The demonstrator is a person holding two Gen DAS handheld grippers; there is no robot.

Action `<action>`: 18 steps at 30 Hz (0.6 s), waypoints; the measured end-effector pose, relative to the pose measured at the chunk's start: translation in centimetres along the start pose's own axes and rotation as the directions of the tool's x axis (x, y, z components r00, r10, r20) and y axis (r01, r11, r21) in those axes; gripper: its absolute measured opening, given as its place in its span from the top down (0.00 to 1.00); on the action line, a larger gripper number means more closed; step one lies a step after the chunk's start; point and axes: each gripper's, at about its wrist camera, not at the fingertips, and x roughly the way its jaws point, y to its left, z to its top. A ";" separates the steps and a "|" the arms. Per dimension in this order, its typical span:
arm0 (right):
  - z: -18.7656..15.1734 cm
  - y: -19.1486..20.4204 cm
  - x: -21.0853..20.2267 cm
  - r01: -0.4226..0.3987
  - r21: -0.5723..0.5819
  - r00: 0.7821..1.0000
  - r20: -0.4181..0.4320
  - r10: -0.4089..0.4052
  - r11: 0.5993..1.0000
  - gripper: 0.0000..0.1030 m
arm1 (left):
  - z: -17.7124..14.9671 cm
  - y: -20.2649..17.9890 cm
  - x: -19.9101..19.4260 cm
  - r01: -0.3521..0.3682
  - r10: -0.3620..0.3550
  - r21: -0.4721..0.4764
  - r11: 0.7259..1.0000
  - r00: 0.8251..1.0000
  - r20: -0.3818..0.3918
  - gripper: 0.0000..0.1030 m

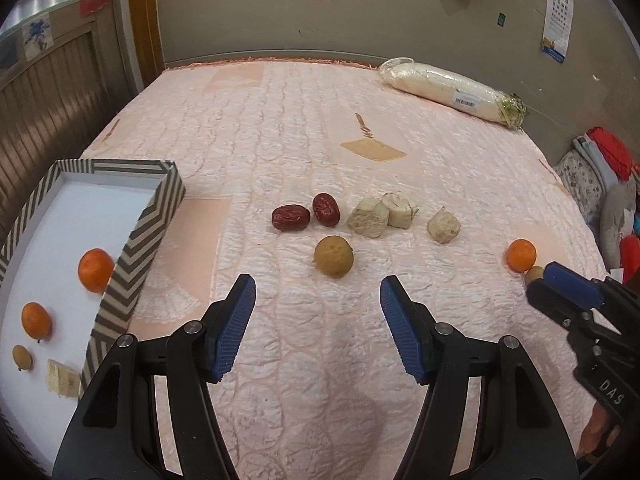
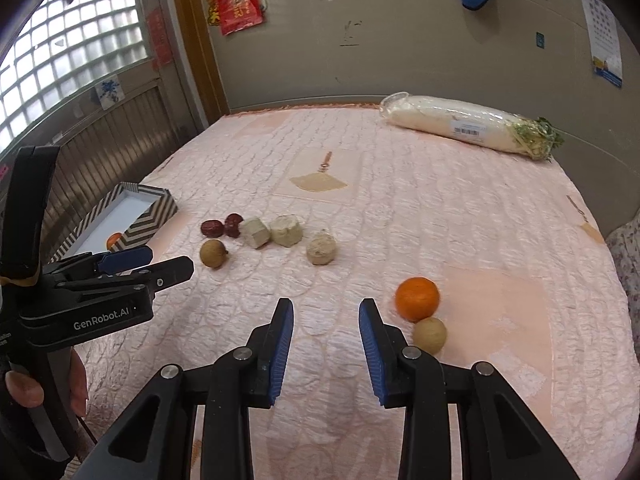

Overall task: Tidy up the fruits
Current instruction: 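Move the left tool toward a brown round fruit while the right approaches an orange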

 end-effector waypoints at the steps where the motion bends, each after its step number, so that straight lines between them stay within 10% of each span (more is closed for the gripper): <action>1: 0.0 -0.3 -0.1 0.006 0.007 1.000 -0.001 -0.006 1.000 0.68 | 0.0 0.0 0.1 0.006 -0.006 0.001 1.000 1.000 -0.003 0.37; 18: -1.1 -5.5 -0.4 0.052 0.121 0.999 -0.020 -0.050 0.991 0.65 | 1.4 -0.6 3.7 0.044 -0.041 0.035 0.998 0.997 -0.067 0.37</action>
